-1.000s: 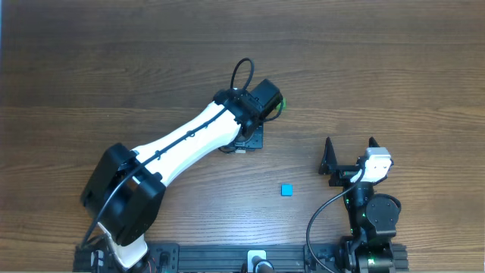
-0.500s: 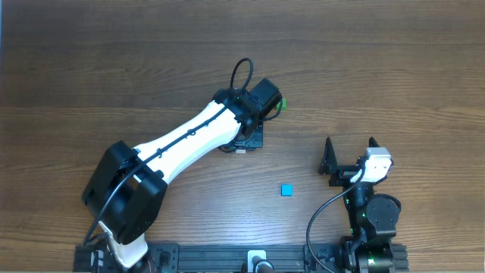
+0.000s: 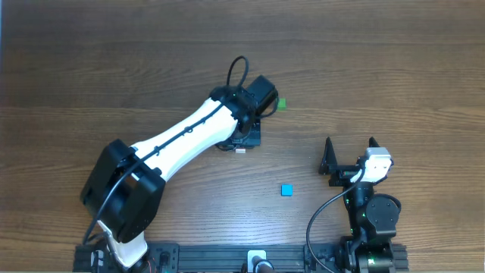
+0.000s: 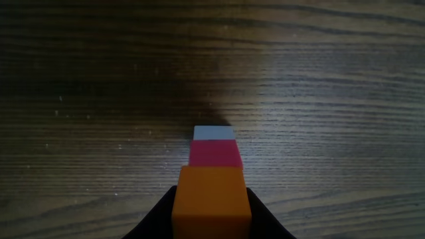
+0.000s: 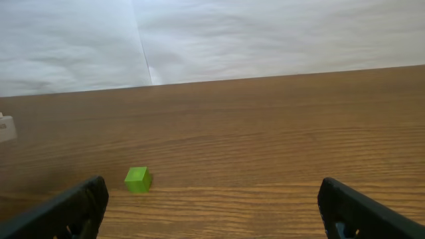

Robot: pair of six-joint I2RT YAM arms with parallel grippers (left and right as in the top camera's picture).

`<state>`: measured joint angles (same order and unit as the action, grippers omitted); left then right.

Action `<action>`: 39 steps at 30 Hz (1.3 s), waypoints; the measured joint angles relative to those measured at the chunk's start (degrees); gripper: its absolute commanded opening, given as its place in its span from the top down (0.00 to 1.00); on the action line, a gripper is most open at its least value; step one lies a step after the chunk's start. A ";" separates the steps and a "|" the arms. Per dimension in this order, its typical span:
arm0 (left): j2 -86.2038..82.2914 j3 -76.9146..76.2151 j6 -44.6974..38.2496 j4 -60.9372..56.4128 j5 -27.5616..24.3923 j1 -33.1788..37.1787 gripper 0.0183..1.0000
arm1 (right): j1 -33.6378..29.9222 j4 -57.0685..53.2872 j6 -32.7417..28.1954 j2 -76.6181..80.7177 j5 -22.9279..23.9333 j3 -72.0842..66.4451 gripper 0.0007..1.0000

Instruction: Stack Cubes

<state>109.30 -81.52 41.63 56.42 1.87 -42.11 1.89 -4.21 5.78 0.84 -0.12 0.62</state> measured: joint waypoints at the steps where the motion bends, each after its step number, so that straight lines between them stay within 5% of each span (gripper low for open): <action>1: 0.00 0.00 0.00 0.02 0.00 0.13 0.90 | 0.00 0.00 0.00 0.00 0.00 0.00 0.01; 39: 1.03 0.00 0.02 0.13 -1.90 0.13 0.82 | 0.00 0.00 0.04 0.00 0.00 0.00 0.01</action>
<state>110.32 -81.52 41.65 56.55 -0.03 -41.98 1.89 -4.21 5.82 0.84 -0.12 0.62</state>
